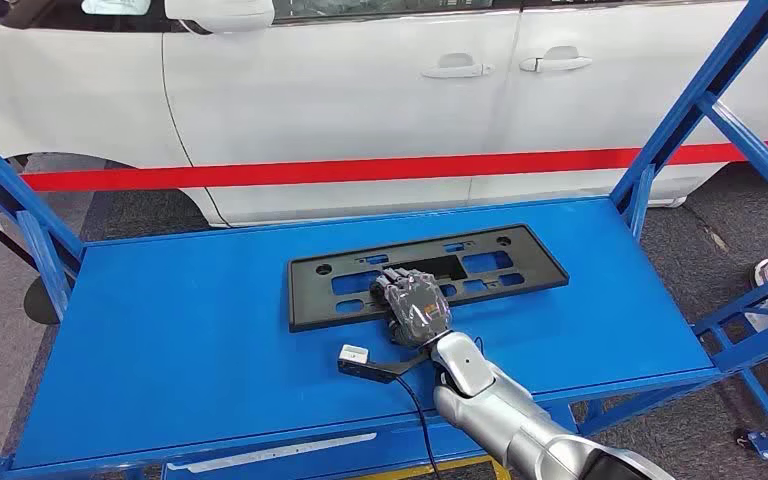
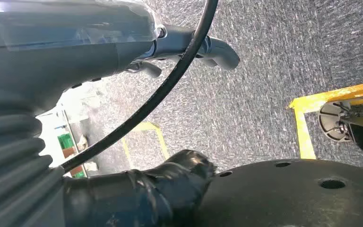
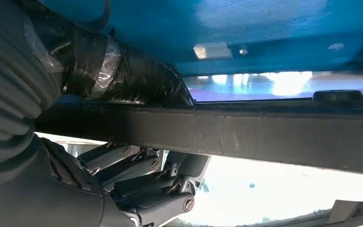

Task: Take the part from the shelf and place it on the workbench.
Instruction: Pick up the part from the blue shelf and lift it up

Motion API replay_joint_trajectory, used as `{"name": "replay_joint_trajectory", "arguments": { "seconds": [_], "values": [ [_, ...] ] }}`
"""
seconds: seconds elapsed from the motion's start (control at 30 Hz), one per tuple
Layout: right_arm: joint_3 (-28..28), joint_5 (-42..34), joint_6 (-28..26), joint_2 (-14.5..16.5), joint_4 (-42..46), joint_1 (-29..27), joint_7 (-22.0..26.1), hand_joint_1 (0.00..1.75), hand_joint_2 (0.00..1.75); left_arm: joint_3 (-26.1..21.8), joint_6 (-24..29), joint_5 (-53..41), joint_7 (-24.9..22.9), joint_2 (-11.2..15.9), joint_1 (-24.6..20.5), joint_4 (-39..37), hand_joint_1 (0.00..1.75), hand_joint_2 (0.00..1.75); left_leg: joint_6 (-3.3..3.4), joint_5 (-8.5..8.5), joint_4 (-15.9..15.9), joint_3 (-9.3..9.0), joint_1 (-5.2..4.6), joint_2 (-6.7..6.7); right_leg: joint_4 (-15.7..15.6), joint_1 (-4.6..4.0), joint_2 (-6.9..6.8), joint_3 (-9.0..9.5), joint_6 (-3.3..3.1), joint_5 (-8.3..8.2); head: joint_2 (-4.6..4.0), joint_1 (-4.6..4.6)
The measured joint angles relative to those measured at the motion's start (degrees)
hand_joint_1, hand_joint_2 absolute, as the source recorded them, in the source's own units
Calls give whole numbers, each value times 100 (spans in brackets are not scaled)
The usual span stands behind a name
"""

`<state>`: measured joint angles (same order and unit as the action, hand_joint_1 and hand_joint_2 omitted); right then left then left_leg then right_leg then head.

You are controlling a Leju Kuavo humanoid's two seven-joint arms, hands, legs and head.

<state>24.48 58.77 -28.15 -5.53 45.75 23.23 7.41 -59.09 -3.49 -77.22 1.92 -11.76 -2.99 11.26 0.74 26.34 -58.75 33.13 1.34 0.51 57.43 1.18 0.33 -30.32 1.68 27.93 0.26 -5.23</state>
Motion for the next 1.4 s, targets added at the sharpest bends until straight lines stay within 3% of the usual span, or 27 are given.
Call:
{"name": "replay_joint_trajectory", "arguments": {
  "seconds": [0.53, 0.67, 0.77, 0.83, 0.87, 0.93, 0.97, 1.0, 1.03, 1.13, 1.2, 1.3, 1.33, 1.4],
  "values": [
    [-70, 115, -28, -188, 677, -375, 41, 175, 175, -95, -52, 109, 4, 0, 1, 0, 0, 175, 0, 1, 0, 4, -1, 1, 3, 3, 0, -3, 0, 1, -1, -1],
    [-68, -100, 192, -514, 1472, -547, 296, 175, 175, -139, -10, 103, -27, 2, 3, 0, 0, 175, 1, 3, -3, 12, -6, 0, 0, 5, -1, -9, 2, 0, 0, -1],
    [-69, -212, 362, -840, 2327, -621, 347, 175, 175, -147, 31, 95, -112, 19, 2, 0, 0, 175, 96, -33, 37, -6, -24, 7, -54, 40, -5, 9, 75, -30, 0, -2],
    [-78, -191, 369, -1065, 2849, -648, 349, 175, 175, -150, 38, 98, -121, 23, 2, 0, 0, 175, 163, -120, 173, -57, -1, -8, 55, 47, -7, -29, 102, 94, -1, -5],
    [-84, -167, 368, -1171, 3085, -664, 353, 175, 175, -151, 41, 100, -122, 22, 4, 0, 0, 175, 182, -154, 231, -73, 13, -19, 285, 48, -7, -127, 99, 263, -1, -7],
    [-91, -131, 368, -1333, 3442, -721, 378, 175, 175, -155, 44, 101, -122, 22, 8, 0, 0, 175, 195, -173, 244, -58, 9, -31, 1014, 56, -5, -453, 104, 658, 0, -6],
    [-92, -118, 369, -1401, 3577, -761, 398, 175, 175, -156, 41, 101, -122, 24, 8, 0, 0, 175, 192, -173, 231, -41, 12, -30, 1340, 66, -5, -598, 118, 767, 0, -5],
    [-92, -112, 371, -1454, 3673, -796, 419, 175, 175, -156, 37, 101, -122, 27, 8, 0, 0, 175, 184, -172, 211, -24, 22, -26, 1493, 81, -7, -664, 137, 761, 0, -6],
    [-92, -107, 372, -1495, 3756, -818, 433, 175, 175, -156, 32, 101, -122, 30, 7, 0, 0, 175, 164, -167, 182, -4, 37, -21, 1419, 103, -11, -625, 158, 640, 0, -6],
    [-89, -95, 378, -1550, 3937, -829, 448, 175, 175, -158, 13, 101, -122, 48, 3, 0, 0, 175, 32, -126, 38, 77, 82, -6, 478, 164, -3, -151, 235, 169, 0, -7],
    [-82, -89, 384, -1569, 4009, -837, 449, 175, 175, -161, 8, 101, -122, 65, -1, 0, 0, 175, -71, -130, -36, 131, 62, 21, 254, 150, 41, -64, 175, 113, 0, -5],
    [-77, -81, 398, -1585, 4094, -836, 453, 175, 175, -165, 3, 102, -122, 68, 3, 0, 0, 175, -184, -146, -84, 206, 64, 50, 301, 132, 40, -185, -10, 69, 0, -1],
    [-75, -79, 404, -1585, 4117, -830, 455, 175, 175, -168, 3, 105, -122, 69, 5, 0, 0, 175, -202, -45, -178, 257, 75, 36, 299, 130, 25, -225, -69, 34, -1, -1],
    [-57, -60, 420, -1579, 4139, -792, 460, 175, 175, -183, 2, 129, -118, 81, 1, 0, 0, 175, -206, 380, -676, 448, 76, 1, 292, 104, -13, -319, -182, -46, -1, 2]
  ]
}}
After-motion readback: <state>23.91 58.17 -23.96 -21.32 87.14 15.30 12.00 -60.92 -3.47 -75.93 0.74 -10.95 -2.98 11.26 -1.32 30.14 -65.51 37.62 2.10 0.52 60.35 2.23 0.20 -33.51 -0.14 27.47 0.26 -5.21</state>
